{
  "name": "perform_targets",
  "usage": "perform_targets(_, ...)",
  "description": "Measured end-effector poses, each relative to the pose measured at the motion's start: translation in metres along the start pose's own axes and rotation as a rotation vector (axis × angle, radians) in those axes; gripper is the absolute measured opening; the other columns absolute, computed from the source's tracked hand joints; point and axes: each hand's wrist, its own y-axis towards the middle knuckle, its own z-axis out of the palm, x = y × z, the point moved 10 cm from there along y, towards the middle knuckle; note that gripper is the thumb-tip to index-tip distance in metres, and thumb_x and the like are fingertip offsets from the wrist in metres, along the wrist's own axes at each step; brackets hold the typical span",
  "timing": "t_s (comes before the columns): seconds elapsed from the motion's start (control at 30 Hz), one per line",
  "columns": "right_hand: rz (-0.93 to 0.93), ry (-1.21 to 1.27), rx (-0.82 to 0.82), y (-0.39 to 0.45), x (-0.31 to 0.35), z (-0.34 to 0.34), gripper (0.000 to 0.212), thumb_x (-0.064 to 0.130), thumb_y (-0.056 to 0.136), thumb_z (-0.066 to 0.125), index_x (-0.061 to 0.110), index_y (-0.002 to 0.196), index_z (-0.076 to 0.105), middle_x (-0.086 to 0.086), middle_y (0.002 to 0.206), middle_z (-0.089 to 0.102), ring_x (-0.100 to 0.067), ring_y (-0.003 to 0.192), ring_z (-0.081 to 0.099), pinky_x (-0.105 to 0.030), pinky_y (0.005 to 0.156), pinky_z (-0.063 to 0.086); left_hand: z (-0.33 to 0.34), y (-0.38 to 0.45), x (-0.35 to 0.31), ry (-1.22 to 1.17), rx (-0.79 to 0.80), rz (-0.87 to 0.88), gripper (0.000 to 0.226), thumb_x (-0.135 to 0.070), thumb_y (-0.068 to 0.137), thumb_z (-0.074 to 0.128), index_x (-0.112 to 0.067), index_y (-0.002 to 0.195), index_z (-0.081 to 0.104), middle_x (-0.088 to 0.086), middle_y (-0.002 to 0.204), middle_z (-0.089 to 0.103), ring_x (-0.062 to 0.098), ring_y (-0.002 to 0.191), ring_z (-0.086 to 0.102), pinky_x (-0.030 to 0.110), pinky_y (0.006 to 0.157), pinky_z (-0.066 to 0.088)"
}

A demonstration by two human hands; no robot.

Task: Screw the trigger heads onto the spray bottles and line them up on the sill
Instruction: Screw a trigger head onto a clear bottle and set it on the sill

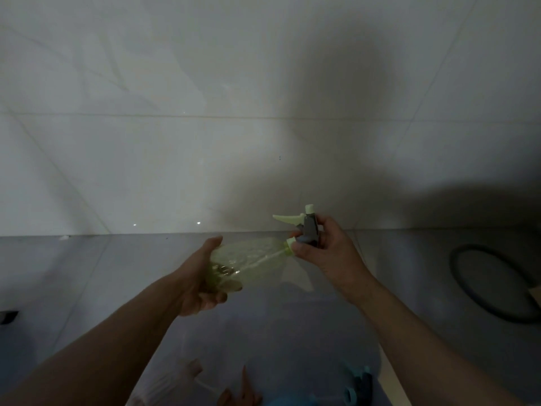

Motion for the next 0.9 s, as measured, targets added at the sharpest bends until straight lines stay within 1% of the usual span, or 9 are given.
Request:
perform_targets(0.13, 0.127, 0.183, -0.23, 0.0, -0.017, -0.017, 0.038, -0.001, 0.081, 0.078, 0.009, 0.112, 0.059, -0.009, 0.094, 0.073, -0.014, 0.078, 0.074, -0.031, 0.069, 0.062, 0.013, -0.005, -0.016, -0.107, 0.022, 0.213, 0.066, -0.068, 0.082, 0.063, -0.013, 0.119, 0.063, 0.016, 0.108, 0.069, 0.021, 0.054, 0.057, 0.024, 0.041, 0.047)
perform_targets(0.23, 0.205, 0.21, -0.386, -0.002, -0.026, -0.032, 0.033, 0.01, 0.078, 0.084, 0.01, 0.101, 0.06, -0.003, 0.076, 0.076, -0.016, 0.063, 0.074, -0.032, 0.057, 0.061, 0.028, -0.012, -0.026, -0.073, 0.173, 0.368, 0.049, -0.044, 0.084, 0.07, -0.031, 0.13, 0.062, 0.01, 0.13, 0.058, 0.025, 0.089, 0.064, 0.031, 0.067, 0.059)
perform_targets(0.3, 0.283, 0.169, -0.446, -0.008, -0.035, -0.038, 0.033, 0.018, 0.075, 0.087, 0.013, 0.094, 0.061, -0.002, 0.066, 0.073, -0.016, 0.052, 0.069, -0.031, 0.053, 0.059, 0.031, -0.016, -0.03, -0.009, 0.227, 0.469, 0.065, -0.016, 0.08, 0.078, -0.044, 0.135, 0.057, 0.004, 0.136, 0.052, 0.028, 0.113, 0.062, 0.034, 0.084, 0.06)
perform_targets(0.4, 0.396, 0.182, -0.487, -0.016, -0.051, -0.038, 0.03, 0.027, 0.077, 0.085, 0.008, 0.088, 0.065, -0.003, 0.06, 0.064, -0.013, 0.046, 0.064, -0.028, 0.049, 0.056, 0.032, -0.023, -0.041, 0.169, 0.182, 0.631, 0.1, 0.001, 0.069, 0.084, -0.047, 0.146, 0.042, -0.01, 0.139, 0.049, 0.014, 0.119, 0.062, 0.027, 0.086, 0.059)
perform_targets(0.53, 0.44, 0.273, -0.465, -0.016, -0.052, -0.032, 0.024, 0.027, 0.082, 0.081, 0.006, 0.085, 0.068, -0.003, 0.061, 0.063, -0.011, 0.046, 0.062, -0.024, 0.047, 0.055, 0.037, -0.029, -0.047, 0.254, 0.14, 0.696, 0.097, -0.024, 0.074, 0.087, -0.047, 0.151, 0.031, -0.01, 0.134, 0.051, 0.004, 0.109, 0.067, 0.017, 0.077, 0.058)
perform_targets(0.63, 0.399, 0.309, -0.318, -0.006, -0.042, -0.019, 0.015, 0.02, 0.09, 0.072, 0.005, 0.089, 0.07, -0.006, 0.072, 0.07, -0.012, 0.058, 0.066, -0.026, 0.054, 0.058, 0.037, -0.024, -0.038, 0.175, 0.112, 0.539, 0.097, -0.059, 0.072, 0.074, -0.052, 0.152, 0.02, 0.001, 0.14, 0.045, 0.025, 0.104, 0.072, 0.032, 0.08, 0.061)
perform_targets(0.7, 0.393, 0.339, -0.231, -0.003, -0.036, -0.011, 0.007, 0.012, 0.092, 0.068, 0.005, 0.091, 0.071, -0.007, 0.076, 0.071, -0.014, 0.062, 0.067, -0.026, 0.058, 0.059, 0.034, -0.023, -0.038, 0.24, 0.061, 0.535, 0.097, -0.068, 0.071, 0.067, -0.048, 0.152, 0.02, 0.001, 0.14, 0.051, 0.025, 0.094, 0.076, 0.035, 0.074, 0.06)
perform_targets(0.8, 0.4, 0.291, -0.22, -0.004, -0.035, -0.011, 0.005, 0.009, 0.088, 0.072, 0.005, 0.091, 0.071, -0.007, 0.074, 0.069, -0.015, 0.059, 0.067, -0.028, 0.056, 0.059, 0.031, -0.024, -0.041, 0.192, 0.072, 0.568, 0.092, -0.062, 0.067, 0.073, -0.039, 0.147, 0.033, 0.004, 0.131, 0.06, 0.027, 0.096, 0.076, 0.034, 0.075, 0.06)
perform_targets(0.9, 0.439, 0.23, -0.339, -0.011, -0.043, -0.02, 0.021, 0.027, 0.082, 0.081, 0.009, 0.093, 0.074, -0.003, 0.065, 0.063, -0.014, 0.052, 0.065, -0.029, 0.052, 0.058, 0.033, -0.026, -0.044, 0.146, 0.102, 0.631, 0.08, -0.042, 0.069, 0.085, -0.038, 0.137, 0.042, 0.007, 0.135, 0.056, 0.03, 0.11, 0.069, 0.041, 0.086, 0.061)
